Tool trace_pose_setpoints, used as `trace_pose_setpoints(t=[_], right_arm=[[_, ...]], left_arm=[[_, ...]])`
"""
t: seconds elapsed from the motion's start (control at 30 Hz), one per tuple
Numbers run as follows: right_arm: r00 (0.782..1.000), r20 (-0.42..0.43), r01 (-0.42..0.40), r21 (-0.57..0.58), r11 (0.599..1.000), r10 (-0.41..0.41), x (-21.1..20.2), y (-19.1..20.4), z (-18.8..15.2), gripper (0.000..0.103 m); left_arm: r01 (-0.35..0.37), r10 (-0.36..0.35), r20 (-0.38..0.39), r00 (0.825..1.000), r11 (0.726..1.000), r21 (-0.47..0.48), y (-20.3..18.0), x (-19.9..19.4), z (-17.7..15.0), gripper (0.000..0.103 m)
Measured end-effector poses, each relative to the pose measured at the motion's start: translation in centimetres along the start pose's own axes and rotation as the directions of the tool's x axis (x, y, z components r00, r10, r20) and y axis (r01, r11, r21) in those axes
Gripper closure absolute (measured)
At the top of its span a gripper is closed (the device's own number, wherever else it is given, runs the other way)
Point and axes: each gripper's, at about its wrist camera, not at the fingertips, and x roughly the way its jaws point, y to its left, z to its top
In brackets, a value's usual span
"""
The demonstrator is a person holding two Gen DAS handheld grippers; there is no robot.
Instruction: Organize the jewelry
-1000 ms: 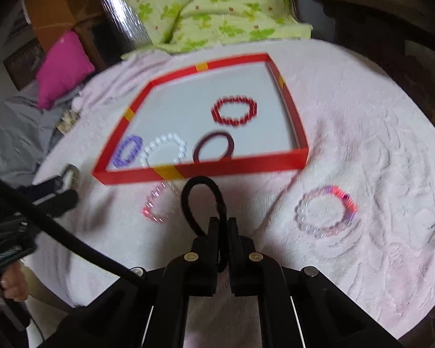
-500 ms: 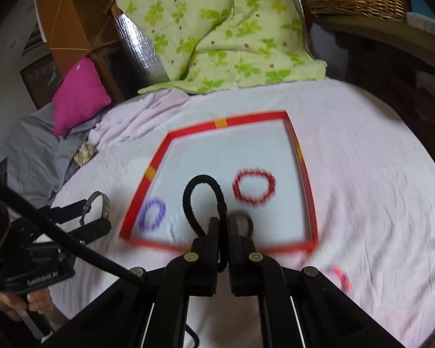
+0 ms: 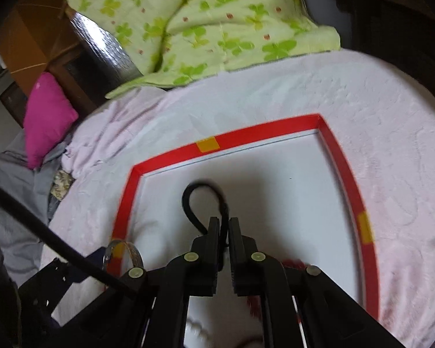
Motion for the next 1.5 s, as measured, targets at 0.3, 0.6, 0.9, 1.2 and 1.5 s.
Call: trace_pose_setpoints(t=[0.3, 0.6, 0.9, 1.2, 1.5], right_arm=[[0.999, 0.053, -0.018, 0.051, 0.999, 0.015, -3.3, -2.5, -1.6, 0.085], [0.984, 0.174, 0.039, -0.03, 0.999, -0.033, -14.5, -3.4, -9.9, 0.046], [0.985, 0.161, 0.066, -0.021, 0.998, -0.061, -21.4, -0.6, -17.6, 0.046], [0.975, 0.222, 0.062, -0.14, 0.988, -0.029, -27.0, 9.3, -20.8, 0.045], [0.938, 0.338, 0.019, -0.264, 0.964, 0.074, -34.8, 18.5, -21.2, 0.045]], left_arm=[[-0.064, 0.063, 0.03, 0.998, 0.998, 0.018, 0.2, -3.0, -2.1, 0.039], [-0.119, 0.131, 0.149, 0.98, 0.989, -0.087, 0.4, -14.5, -10.3, 0.03], [-0.133, 0.17, 0.209, 0.963, 0.975, -0.179, 1.7, -24.3, -17.7, 0.027], [-0.168, 0.228, 0.352, 0.908, 0.966, -0.195, 3.2, -34.1, -21.6, 0.021], [-0.195, 0.282, 0.429, 0.858, 0.952, -0.236, 5.1, -39.9, -24.0, 0.02]])
